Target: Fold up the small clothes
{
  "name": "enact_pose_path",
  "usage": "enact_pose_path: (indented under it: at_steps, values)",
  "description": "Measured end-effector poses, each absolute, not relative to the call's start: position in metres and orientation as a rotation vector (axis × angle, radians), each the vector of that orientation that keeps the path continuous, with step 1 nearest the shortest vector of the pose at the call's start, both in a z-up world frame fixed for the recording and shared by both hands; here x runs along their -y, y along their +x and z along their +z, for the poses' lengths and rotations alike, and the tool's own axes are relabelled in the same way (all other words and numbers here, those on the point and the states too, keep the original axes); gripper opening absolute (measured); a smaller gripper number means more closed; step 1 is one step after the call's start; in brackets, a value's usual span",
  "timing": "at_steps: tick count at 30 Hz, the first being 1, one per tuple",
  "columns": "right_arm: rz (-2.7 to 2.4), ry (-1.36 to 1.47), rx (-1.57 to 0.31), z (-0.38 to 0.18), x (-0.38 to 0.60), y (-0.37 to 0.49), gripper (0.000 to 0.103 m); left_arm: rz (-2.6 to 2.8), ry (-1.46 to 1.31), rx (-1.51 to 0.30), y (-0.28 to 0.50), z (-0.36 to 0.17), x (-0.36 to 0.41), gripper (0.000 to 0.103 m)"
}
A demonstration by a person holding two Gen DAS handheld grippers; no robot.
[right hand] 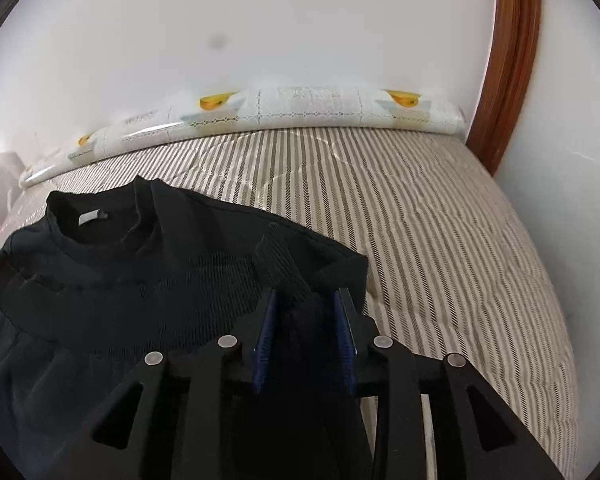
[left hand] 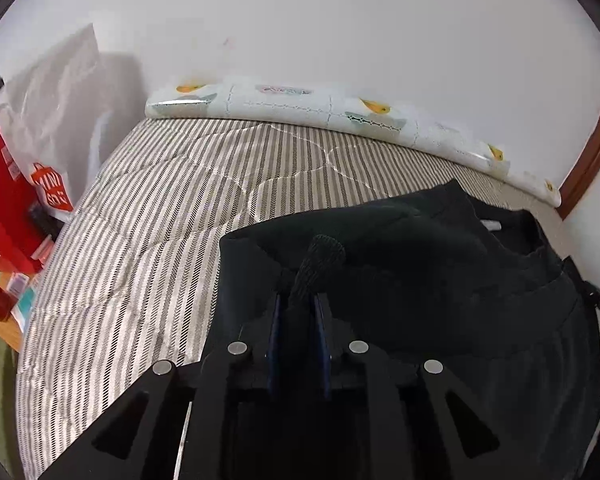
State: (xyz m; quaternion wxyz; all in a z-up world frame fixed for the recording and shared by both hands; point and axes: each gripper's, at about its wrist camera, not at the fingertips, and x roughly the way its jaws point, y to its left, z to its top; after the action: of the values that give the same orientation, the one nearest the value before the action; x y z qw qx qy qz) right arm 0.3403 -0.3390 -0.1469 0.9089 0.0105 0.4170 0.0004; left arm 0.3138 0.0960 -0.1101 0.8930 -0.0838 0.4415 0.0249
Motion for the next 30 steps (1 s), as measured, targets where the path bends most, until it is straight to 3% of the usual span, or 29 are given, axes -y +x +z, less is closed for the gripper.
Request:
enact_pose_path:
  at_steps: [6,10,15,30]
  values:
    - [-0.022,0.027,-0.87,-0.141,0.341,0.31,0.04,0.049,-0.147,-0.935,0.288,-0.106,-0.094,0.022]
    - [-0.031,0.009,-0.87,-0.135,0.332,0.286,0.041,0.055,-0.146,-0.94,0.259,-0.104,-0.1,0.022]
    - [0.017,0.002,-0.855,-0.12,0.3,0.256,0.043,0.063,-0.233,-0.927,0.204,-0.107,-0.123,0.041]
    - [0.23,-0.197,-0.84,-0.126,0.078,0.19,0.047,0.11,-0.281,-0.886,0.068,-0.119,-0.182,0.051]
